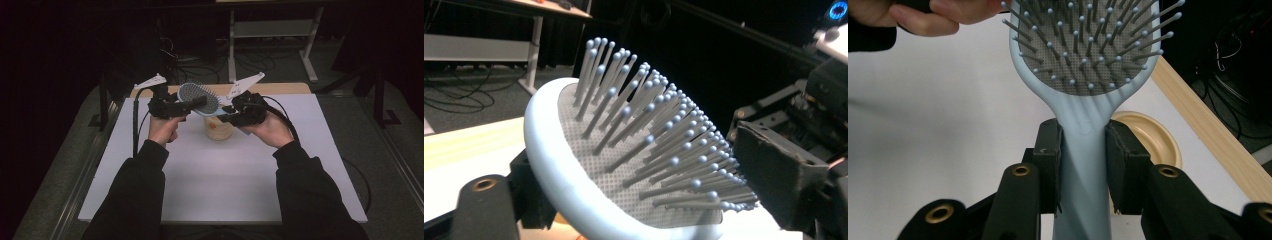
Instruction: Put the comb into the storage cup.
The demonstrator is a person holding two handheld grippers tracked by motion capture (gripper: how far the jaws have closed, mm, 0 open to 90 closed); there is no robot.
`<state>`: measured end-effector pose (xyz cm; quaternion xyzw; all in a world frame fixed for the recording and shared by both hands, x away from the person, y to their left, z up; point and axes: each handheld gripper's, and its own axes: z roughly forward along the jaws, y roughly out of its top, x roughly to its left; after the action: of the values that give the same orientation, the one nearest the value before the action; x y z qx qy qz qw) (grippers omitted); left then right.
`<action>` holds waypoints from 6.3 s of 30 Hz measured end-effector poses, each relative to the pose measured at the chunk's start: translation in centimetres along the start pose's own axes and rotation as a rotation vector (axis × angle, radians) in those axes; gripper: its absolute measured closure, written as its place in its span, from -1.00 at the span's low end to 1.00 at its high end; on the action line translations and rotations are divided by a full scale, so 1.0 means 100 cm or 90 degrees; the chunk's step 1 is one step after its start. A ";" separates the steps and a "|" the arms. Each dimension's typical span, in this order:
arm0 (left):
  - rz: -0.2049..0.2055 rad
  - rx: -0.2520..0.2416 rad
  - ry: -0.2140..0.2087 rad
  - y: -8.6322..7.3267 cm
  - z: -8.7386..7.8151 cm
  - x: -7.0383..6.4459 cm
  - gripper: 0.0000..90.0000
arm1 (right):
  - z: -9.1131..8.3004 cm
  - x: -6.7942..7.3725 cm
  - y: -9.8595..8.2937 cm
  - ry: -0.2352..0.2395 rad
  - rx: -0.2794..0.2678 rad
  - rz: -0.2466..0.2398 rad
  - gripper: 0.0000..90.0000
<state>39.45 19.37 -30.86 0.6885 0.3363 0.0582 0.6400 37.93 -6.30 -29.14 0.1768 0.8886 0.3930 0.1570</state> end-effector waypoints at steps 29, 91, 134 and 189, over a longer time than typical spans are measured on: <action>0.115 -0.006 -0.027 0.015 0.012 -0.030 0.16 | 0.020 -0.005 0.001 0.008 0.011 0.061 0.50; 0.165 -0.032 0.037 0.078 0.017 -0.011 0.19 | -0.052 -0.030 -0.108 -0.066 -0.107 0.196 -1.00; 0.153 -0.007 0.074 0.055 0.035 0.021 0.19 | -0.073 -0.006 -0.204 -0.095 -0.142 0.262 -1.00; 0.083 0.015 0.084 -0.008 0.061 0.059 0.18 | -0.083 0.009 -0.250 -0.130 -0.145 0.277 -1.00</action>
<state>46.76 17.35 -34.74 0.7112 0.3329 0.1407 0.6030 28.88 -26.98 -42.81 0.3836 0.7592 0.4953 0.1762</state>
